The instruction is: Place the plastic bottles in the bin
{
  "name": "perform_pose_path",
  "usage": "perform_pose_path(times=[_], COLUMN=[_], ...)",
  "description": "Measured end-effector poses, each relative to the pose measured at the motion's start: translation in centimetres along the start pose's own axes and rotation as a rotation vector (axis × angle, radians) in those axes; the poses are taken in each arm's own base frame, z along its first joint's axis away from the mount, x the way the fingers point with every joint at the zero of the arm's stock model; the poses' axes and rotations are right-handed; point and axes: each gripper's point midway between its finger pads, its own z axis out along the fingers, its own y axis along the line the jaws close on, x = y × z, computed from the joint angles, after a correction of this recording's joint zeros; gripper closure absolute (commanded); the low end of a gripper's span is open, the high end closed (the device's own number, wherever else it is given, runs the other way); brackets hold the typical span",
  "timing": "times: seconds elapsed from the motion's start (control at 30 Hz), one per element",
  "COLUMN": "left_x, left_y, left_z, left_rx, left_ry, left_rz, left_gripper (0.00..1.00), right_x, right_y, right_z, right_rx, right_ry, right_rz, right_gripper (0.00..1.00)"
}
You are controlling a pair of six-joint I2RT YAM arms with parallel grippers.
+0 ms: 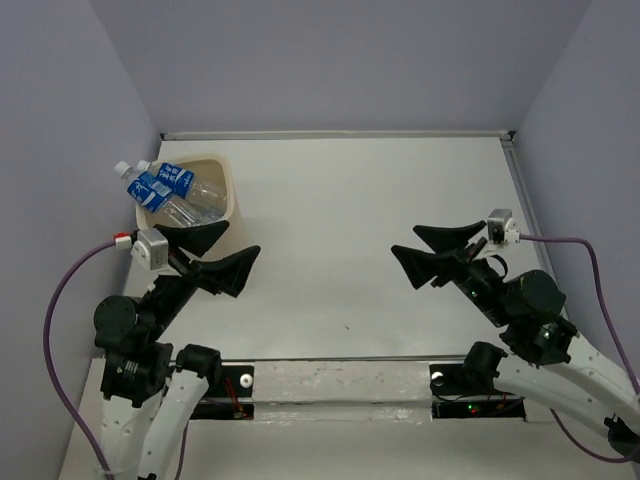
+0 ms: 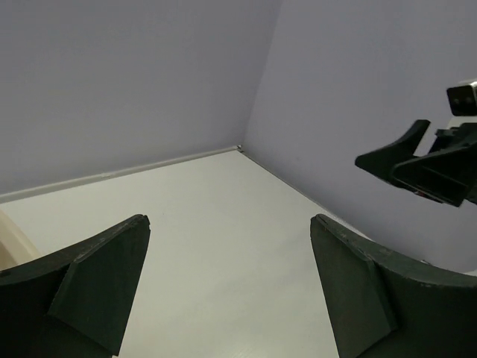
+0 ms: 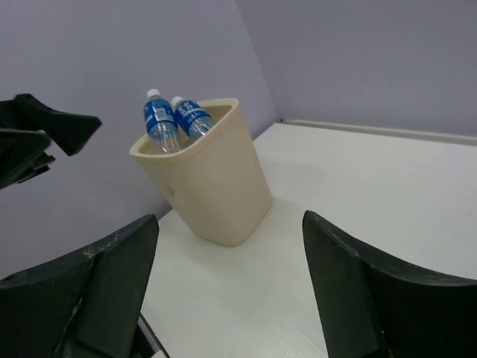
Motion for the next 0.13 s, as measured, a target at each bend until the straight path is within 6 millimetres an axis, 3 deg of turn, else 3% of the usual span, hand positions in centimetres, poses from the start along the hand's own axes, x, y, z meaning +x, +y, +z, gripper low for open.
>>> perform_pose_path(times=[0.13], left_x=[0.3], left_y=[-1.3], left_z=[-0.7], left_rx=[0.056], left_ry=[0.013], left_rz=[0.03], left_gripper=[0.01], right_x=[1.6], right_y=[-1.2], right_z=[0.9], right_rx=[0.063], right_ry=[0.062], right_rz=[-0.035], right_gripper=[0.08])
